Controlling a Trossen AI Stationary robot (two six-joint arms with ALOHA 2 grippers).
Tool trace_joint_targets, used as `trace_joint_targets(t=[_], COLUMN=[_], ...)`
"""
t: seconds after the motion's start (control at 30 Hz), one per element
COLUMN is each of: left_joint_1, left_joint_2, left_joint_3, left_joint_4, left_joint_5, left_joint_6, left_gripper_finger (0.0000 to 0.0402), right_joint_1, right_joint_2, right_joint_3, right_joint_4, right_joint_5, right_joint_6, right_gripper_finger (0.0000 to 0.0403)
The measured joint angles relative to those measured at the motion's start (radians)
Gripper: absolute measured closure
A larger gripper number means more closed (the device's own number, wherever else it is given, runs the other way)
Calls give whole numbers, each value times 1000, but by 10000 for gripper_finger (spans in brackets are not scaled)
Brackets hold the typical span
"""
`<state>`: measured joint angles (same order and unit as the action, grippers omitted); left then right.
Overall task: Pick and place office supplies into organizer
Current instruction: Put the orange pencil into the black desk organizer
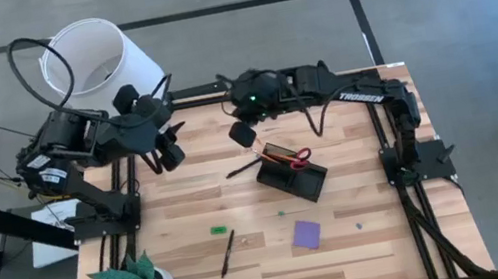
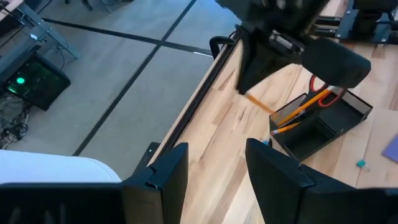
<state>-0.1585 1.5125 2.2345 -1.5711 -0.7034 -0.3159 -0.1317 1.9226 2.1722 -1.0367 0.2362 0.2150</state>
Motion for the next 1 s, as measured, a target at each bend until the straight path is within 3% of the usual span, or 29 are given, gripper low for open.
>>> trace_joint_targets(t=[0.43,1.0], left_joint_1=[0,-50], left_joint_2=[-23,-23], left_joint_3=[0,0], left_joint_4=[0,0], left_joint_5=[-1,34], left_joint_6=[-21,-26], left_gripper_finger=[245,245], right_joint_1=[-10,-30], right_joint_2=[17,138], right_joint_3=[-3,-1], right_joint_4=[-115,-50], right_joint_5=[-33,-109], right_joint_6=[42,40], right_gripper_finger=[403,403])
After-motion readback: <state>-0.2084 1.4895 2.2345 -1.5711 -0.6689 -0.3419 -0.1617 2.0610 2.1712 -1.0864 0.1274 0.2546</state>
